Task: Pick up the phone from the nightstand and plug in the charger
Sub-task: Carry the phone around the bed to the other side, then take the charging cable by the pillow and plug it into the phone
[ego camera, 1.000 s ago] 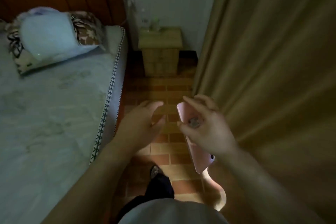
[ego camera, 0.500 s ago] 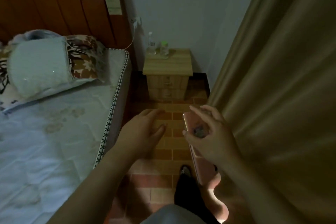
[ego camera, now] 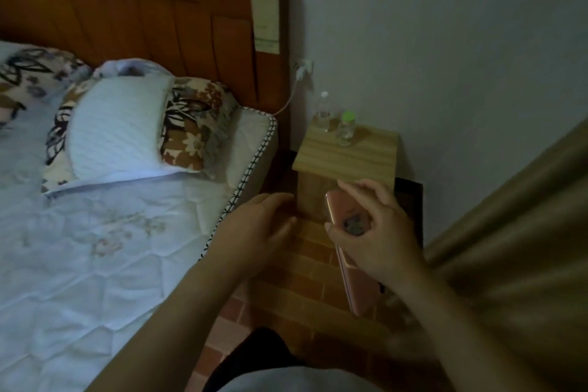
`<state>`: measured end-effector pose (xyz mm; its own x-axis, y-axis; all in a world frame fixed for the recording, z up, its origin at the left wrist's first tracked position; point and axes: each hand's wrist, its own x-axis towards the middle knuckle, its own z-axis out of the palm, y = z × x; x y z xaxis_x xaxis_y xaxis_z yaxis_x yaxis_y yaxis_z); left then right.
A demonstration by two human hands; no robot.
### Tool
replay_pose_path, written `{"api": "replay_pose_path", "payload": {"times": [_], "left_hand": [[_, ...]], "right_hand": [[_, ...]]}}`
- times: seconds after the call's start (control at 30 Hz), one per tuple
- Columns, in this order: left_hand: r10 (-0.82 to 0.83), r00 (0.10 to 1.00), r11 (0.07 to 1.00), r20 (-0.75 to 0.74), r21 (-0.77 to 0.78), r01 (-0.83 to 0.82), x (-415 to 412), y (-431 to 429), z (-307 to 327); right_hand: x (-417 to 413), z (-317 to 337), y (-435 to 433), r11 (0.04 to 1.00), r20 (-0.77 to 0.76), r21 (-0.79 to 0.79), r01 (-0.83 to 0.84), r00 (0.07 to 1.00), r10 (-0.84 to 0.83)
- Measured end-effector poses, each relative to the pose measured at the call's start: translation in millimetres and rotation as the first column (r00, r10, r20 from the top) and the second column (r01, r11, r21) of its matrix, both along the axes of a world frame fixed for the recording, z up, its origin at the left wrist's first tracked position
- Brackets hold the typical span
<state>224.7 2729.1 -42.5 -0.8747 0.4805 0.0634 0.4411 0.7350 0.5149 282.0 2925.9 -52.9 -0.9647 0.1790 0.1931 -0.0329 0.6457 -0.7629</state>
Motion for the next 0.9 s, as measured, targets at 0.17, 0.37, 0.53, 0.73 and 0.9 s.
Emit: {"api": "replay_pose_path", "payload": {"times": [0.17,0.37,0.53,0.73,0.9], "left_hand": [[0.146,0.989,0.989,-0.015,-0.014,-0.146,-85,-26,-13],[0.256,0.966,0.967,-0.025,0.018,-0.255,-205,-49,-13],[0.300,0.953,0.954,-0.032,0.008,-0.300,-294,-82,-5],[0.364,0.930,0.931,0.041,-0.037,-0.363,-373,-106,-11],[0.446,0.891,0.895,0.083,-0.051,-0.443,-435,-121,-21]], "right_hand": [[-108,-11,-20,0.989,0.010,-0.024,-0.145,0.989,0.145],[-244,-13,-46,0.971,0.022,-0.023,-0.239,0.971,0.239],[-339,-8,-72,0.958,0.013,0.006,-0.286,0.958,0.286],[-424,-12,-93,0.933,0.034,0.023,-0.360,0.933,0.359],[-506,-25,-105,0.906,0.102,-0.003,-0.423,0.901,0.421]]}}
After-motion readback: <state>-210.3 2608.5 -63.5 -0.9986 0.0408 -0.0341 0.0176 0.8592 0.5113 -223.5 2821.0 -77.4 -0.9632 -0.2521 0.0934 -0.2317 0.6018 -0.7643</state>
